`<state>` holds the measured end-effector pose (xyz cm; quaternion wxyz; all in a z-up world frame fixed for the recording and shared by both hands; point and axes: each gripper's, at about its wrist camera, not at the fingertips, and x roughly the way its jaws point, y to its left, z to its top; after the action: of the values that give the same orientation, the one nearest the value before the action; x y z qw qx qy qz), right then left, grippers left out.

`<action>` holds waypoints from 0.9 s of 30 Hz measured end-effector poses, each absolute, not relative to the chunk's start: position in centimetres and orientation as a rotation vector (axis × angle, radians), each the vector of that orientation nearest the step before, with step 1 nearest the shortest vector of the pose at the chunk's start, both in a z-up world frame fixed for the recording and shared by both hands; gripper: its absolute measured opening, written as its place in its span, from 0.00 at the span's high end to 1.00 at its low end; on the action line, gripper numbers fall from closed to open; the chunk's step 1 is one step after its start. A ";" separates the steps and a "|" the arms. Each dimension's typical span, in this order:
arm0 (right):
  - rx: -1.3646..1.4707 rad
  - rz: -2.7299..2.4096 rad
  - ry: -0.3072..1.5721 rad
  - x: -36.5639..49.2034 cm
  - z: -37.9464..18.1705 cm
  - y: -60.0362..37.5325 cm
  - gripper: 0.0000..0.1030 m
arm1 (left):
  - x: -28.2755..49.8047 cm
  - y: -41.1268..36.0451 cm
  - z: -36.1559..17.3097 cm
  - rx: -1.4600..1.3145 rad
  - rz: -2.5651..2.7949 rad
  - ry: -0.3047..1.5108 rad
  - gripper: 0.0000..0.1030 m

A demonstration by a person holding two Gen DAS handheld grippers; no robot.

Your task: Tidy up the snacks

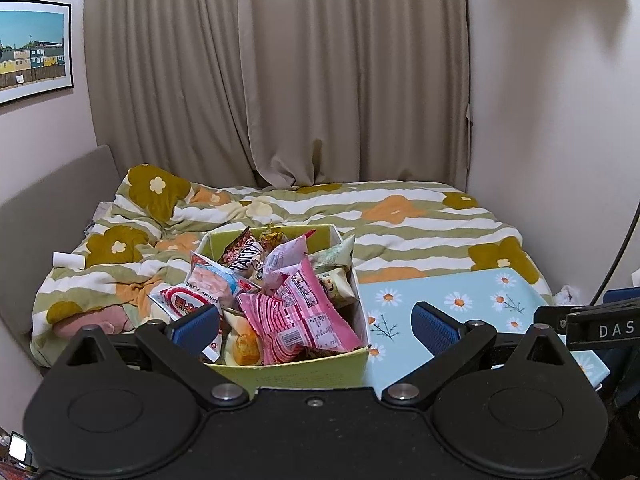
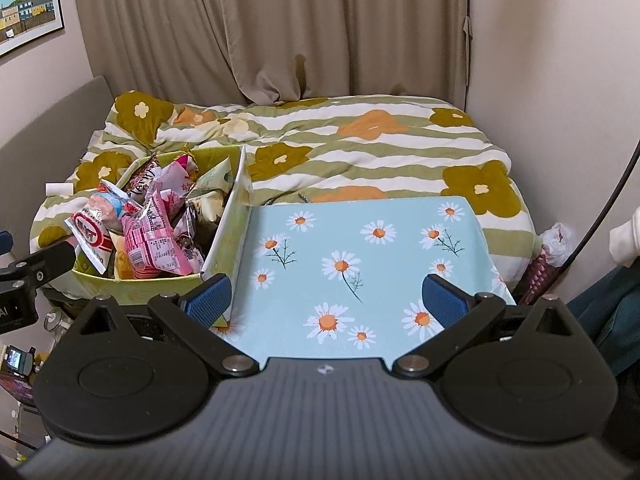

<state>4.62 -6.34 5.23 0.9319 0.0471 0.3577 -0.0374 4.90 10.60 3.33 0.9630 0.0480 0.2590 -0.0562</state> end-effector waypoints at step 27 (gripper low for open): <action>0.097 -0.082 0.735 4.8 5.0 -6.5 0.00 | 4.7 11.1 3.2 0.094 -0.113 0.531 0.00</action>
<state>4.80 -6.45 4.99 0.9313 0.0475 0.3588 -0.0400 4.74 11.08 3.23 0.9623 0.0466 0.2622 -0.0556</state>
